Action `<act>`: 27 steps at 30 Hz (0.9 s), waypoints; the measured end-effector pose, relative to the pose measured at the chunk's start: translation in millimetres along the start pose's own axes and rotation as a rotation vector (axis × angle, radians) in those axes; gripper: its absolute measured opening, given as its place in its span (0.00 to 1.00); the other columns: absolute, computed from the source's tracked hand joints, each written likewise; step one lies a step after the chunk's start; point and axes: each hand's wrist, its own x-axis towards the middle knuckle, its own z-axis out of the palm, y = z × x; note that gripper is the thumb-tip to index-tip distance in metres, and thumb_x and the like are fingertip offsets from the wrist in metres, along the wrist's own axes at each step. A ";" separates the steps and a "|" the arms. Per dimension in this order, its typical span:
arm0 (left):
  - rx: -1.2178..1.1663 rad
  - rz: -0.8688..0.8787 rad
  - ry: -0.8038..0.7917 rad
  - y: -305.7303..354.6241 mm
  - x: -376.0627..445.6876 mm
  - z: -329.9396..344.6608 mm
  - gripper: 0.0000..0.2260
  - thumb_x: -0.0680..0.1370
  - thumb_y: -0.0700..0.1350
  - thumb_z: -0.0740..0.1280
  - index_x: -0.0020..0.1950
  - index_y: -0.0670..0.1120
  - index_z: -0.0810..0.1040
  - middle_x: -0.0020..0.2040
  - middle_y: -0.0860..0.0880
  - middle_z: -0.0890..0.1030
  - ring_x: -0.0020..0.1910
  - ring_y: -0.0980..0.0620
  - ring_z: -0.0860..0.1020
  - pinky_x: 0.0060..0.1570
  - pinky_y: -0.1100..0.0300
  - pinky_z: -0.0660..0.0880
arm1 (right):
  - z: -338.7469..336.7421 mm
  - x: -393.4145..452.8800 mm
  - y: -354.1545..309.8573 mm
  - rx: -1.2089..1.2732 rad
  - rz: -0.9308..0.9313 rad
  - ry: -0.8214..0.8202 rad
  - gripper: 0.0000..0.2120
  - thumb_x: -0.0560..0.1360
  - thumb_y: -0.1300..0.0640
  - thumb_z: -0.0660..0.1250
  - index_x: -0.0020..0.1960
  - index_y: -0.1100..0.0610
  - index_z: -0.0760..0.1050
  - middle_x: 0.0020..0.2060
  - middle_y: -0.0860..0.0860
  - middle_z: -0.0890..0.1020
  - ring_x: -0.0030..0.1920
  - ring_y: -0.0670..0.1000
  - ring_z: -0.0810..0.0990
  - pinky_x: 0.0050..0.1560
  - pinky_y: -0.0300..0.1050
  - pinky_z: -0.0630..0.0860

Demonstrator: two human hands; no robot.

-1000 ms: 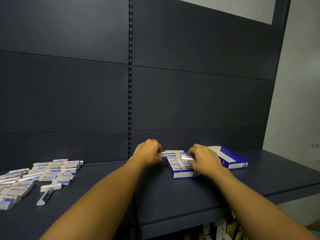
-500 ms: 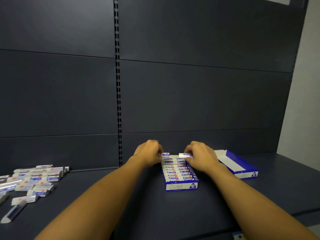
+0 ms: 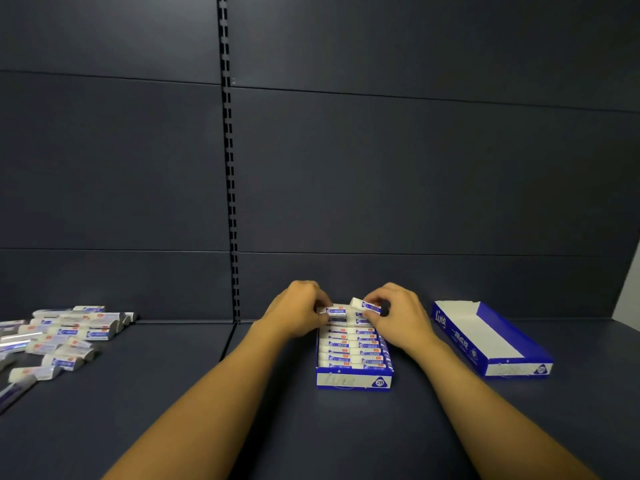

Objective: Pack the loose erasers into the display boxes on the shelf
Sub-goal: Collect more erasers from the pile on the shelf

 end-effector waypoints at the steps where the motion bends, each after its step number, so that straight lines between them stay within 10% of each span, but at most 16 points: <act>1: -0.009 -0.001 0.001 -1.6 -0.8 3.1 0.13 0.77 0.48 0.72 0.62 0.50 0.82 0.58 0.54 0.78 0.52 0.56 0.76 0.49 0.62 0.75 | 3.5 -0.2 2.3 0.023 -0.001 0.007 0.10 0.74 0.52 0.76 0.54 0.50 0.81 0.50 0.42 0.79 0.48 0.42 0.78 0.44 0.35 0.74; 27: 0.067 -0.018 0.018 4.7 -7.2 27.7 0.14 0.79 0.47 0.71 0.65 0.50 0.82 0.60 0.53 0.78 0.61 0.54 0.71 0.57 0.55 0.77 | 13.6 1.2 17.7 0.023 -0.012 -0.052 0.13 0.72 0.50 0.77 0.55 0.50 0.82 0.50 0.42 0.79 0.46 0.41 0.78 0.42 0.32 0.72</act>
